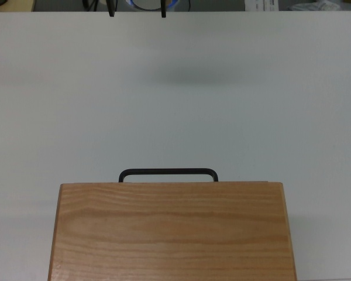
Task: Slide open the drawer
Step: 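Move the open gripper toward the black handle of the upper drawer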
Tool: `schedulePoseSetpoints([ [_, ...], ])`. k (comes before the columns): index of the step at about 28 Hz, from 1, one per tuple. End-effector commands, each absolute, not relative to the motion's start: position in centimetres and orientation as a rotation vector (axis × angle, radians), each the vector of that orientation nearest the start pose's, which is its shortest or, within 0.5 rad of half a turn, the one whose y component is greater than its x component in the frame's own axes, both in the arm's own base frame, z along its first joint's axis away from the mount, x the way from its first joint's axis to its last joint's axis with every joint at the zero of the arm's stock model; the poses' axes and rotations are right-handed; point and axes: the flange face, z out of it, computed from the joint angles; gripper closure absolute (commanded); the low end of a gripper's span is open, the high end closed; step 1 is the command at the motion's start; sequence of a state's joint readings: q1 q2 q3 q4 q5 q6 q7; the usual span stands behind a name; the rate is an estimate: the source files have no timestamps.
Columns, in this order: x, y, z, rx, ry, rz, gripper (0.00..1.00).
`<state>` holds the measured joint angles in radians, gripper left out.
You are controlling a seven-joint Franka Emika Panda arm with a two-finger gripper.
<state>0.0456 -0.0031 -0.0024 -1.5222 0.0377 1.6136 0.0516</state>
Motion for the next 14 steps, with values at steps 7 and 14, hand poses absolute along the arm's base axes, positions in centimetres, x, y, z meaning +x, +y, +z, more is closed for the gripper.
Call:
schedulePoseSetpoints([
  [7,55.36,2.58,65.52,-3.084,-0.003,-0.130,0.00],
  [14,55.45,2.94,65.50,-3.081,-0.006,-0.136,0.00],
])
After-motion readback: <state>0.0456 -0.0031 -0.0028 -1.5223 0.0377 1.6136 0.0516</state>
